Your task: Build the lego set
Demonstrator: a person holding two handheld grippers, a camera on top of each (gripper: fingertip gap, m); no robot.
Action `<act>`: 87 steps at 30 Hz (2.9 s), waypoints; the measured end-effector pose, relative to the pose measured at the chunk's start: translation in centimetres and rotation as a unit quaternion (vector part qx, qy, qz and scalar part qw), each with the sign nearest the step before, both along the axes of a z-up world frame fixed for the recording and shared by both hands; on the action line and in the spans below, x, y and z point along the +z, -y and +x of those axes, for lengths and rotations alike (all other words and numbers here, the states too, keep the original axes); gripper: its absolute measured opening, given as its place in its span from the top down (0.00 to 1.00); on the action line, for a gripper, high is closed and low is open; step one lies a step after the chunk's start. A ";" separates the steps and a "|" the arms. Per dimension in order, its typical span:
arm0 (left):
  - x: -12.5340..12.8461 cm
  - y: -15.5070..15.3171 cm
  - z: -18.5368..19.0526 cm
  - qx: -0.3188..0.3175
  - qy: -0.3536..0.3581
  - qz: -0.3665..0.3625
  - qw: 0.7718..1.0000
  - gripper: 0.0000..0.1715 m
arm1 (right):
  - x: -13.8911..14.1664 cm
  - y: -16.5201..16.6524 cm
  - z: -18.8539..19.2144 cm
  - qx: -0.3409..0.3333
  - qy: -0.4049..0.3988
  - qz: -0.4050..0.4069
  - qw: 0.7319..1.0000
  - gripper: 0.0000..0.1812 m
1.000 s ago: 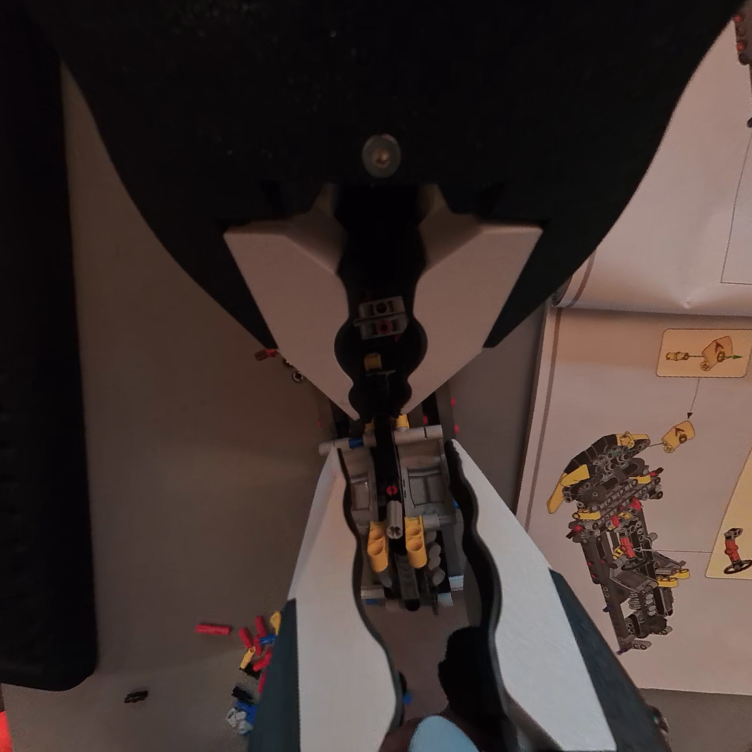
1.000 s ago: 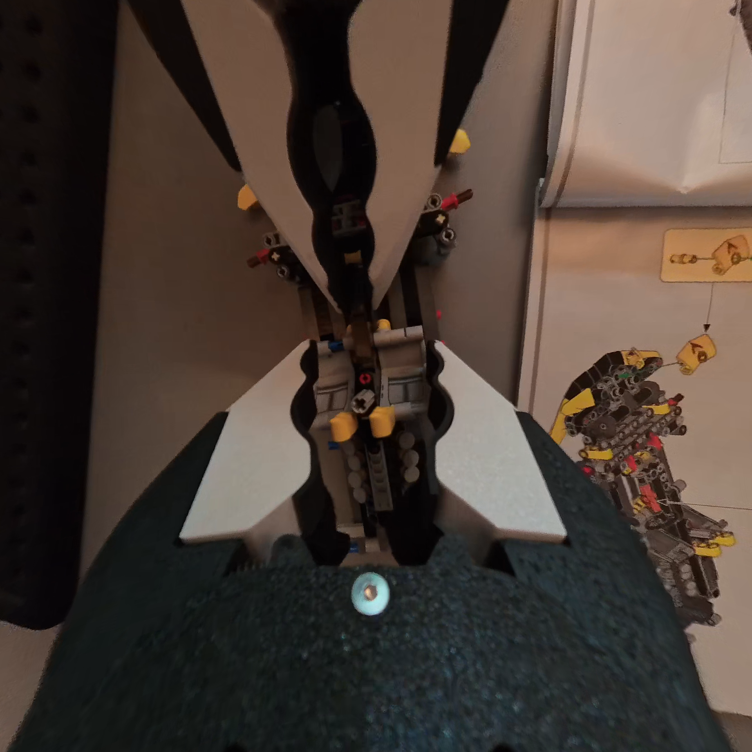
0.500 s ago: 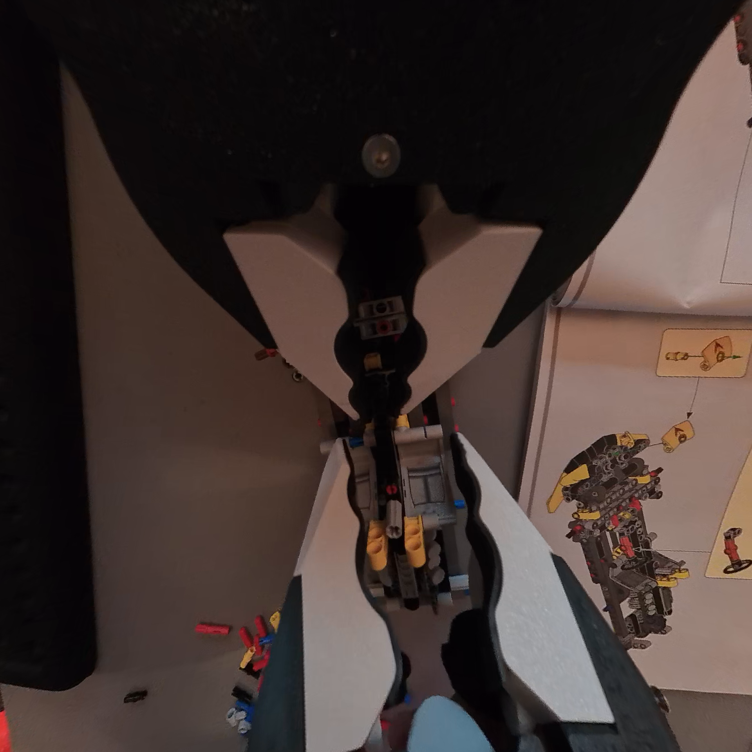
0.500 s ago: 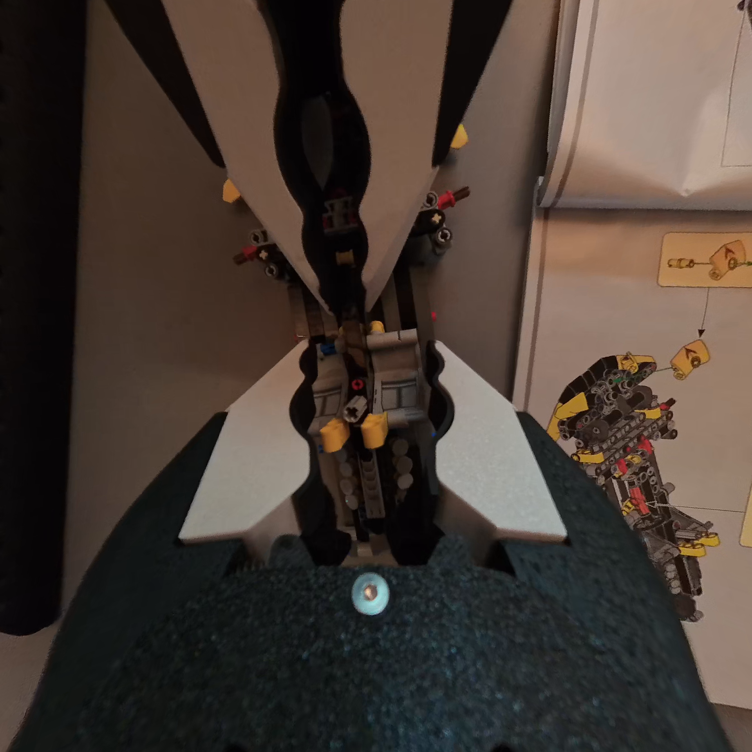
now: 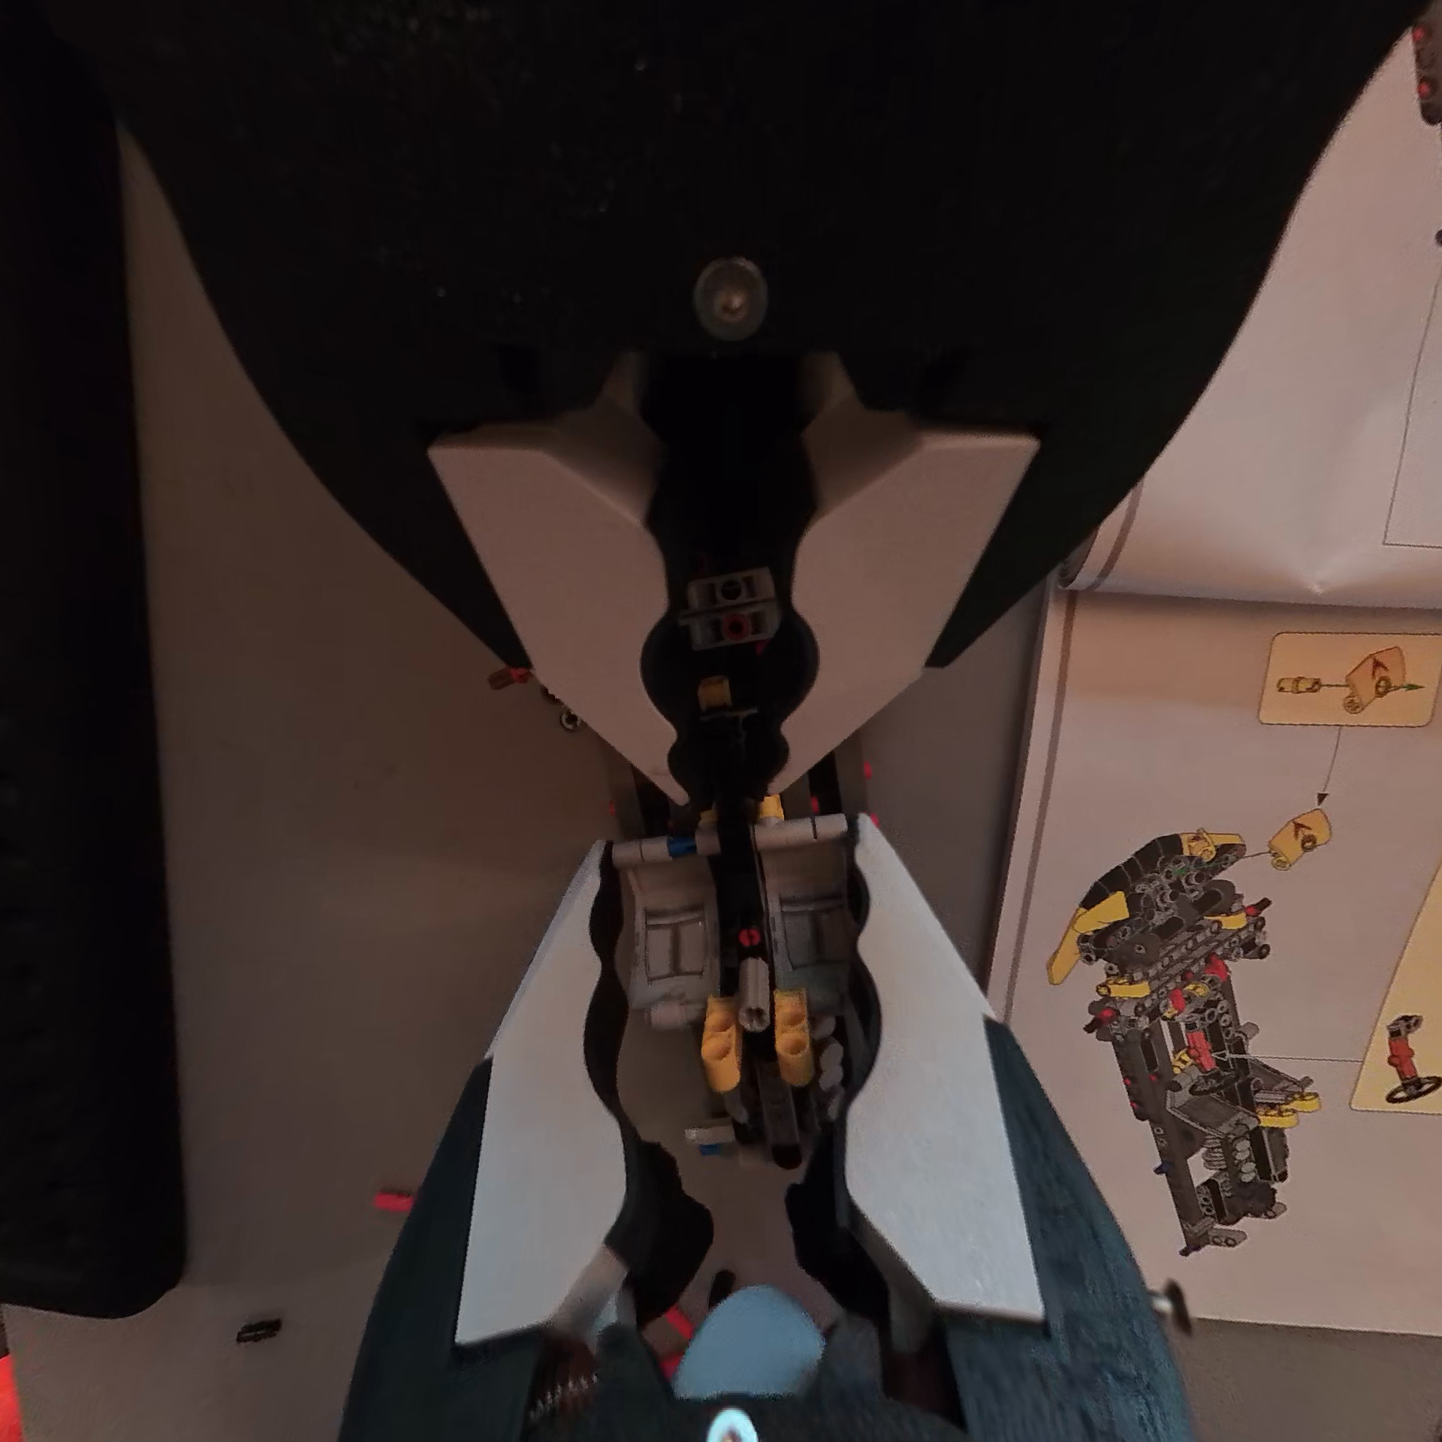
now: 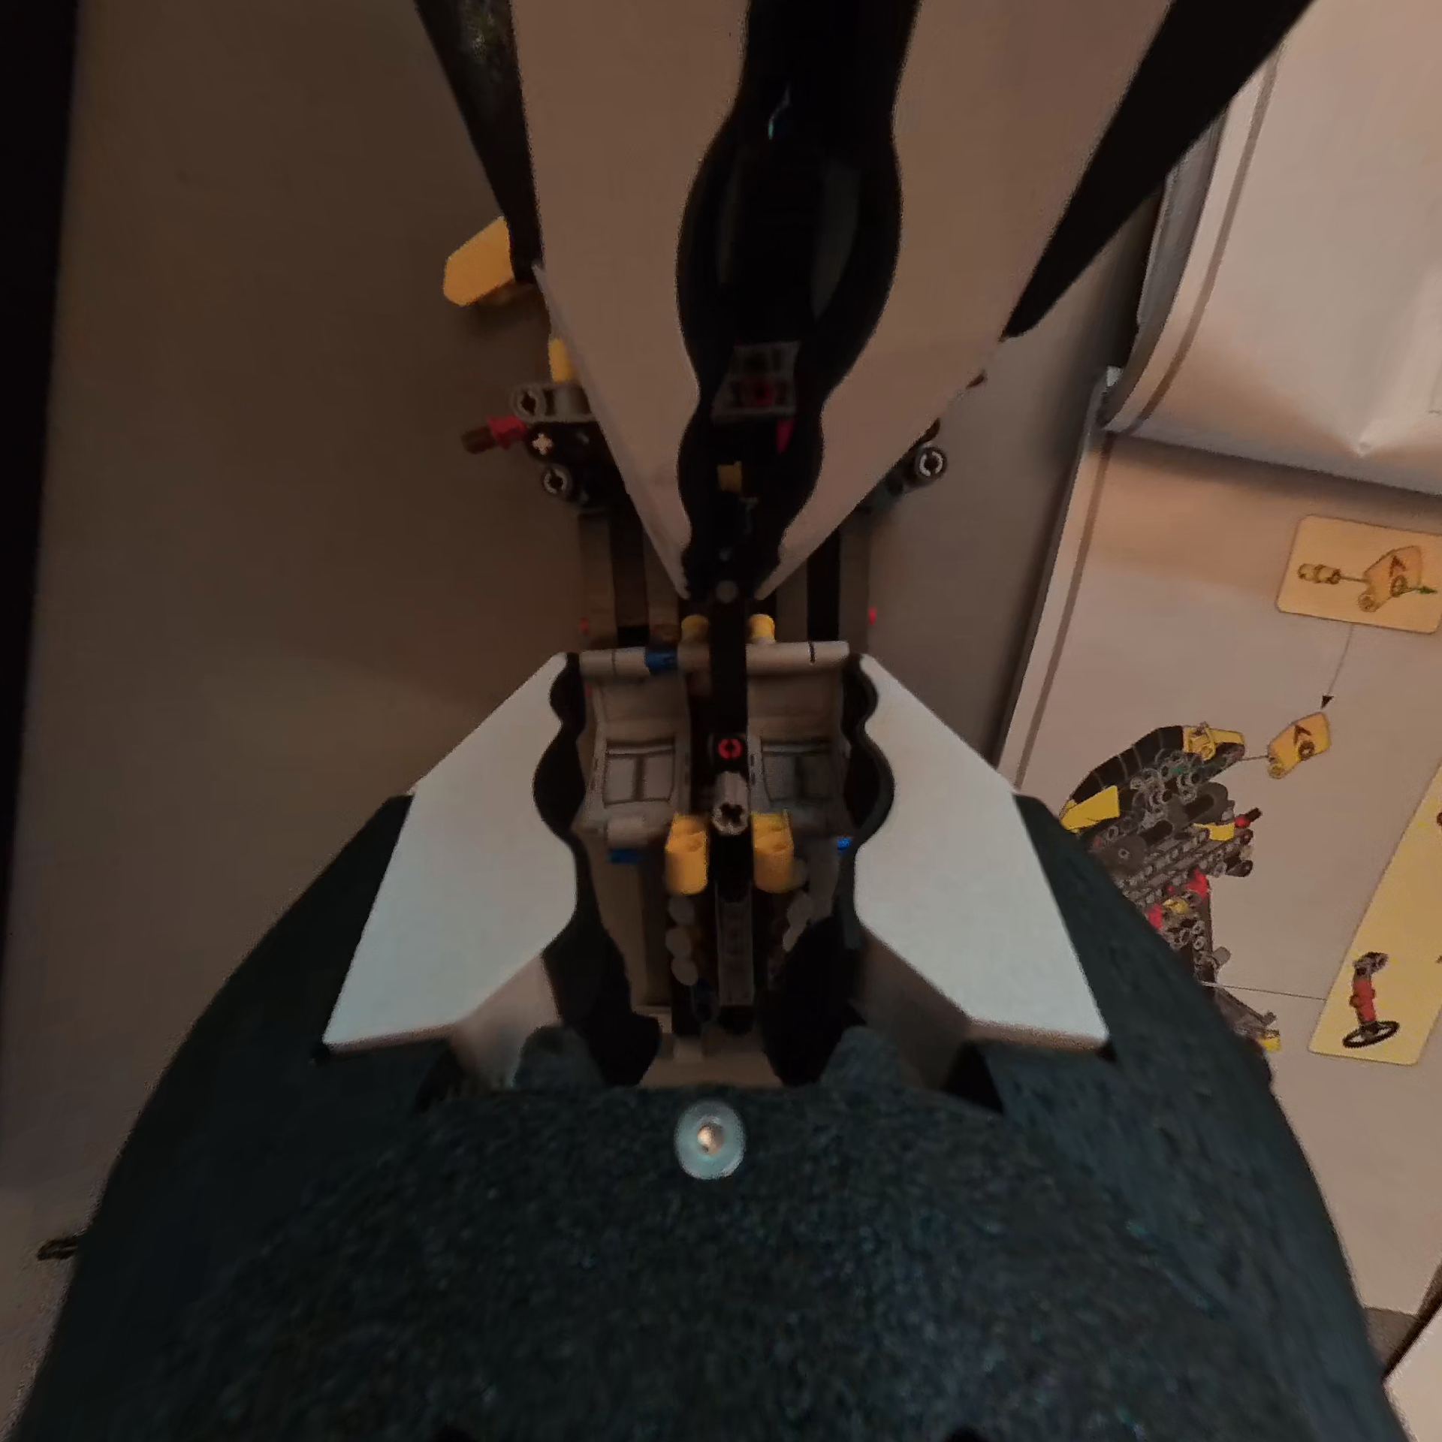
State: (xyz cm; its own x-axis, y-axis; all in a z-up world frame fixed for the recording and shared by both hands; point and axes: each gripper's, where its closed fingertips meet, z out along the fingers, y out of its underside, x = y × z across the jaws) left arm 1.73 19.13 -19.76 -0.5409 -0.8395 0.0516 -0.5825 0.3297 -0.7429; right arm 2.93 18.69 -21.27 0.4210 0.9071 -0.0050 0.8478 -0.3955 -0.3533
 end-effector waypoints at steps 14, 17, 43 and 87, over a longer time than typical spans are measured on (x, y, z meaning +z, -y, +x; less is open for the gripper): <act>0.0 0.0 0.1 0.005 0.003 0.006 1.000 0.97 | -0.1 0.1 0.0 -0.009 0.001 -0.039 0.999 0.64; -0.1 -0.1 0.2 0.007 0.004 0.010 1.000 0.97 | -0.1 0.1 0.0 -0.009 0.003 -0.051 0.999 0.65; 0.0 0.0 0.2 0.052 -0.005 0.005 0.999 0.97 | 3.3 4.0 1.4 -0.648 -0.141 0.275 0.696 0.81; 0.2 0.9 -3.2 0.112 -0.050 -0.079 0.989 0.72 | 0.2 0.8 1.4 -0.491 -0.280 0.103 0.818 0.99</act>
State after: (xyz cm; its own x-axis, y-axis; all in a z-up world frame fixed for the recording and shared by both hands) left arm -1.44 18.26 -19.57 -0.3270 -0.9154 0.2348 -0.7012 0.0684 -0.7097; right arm 4.31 17.93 -21.09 0.9316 0.1381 -0.3363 -0.1613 -0.6721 -0.7227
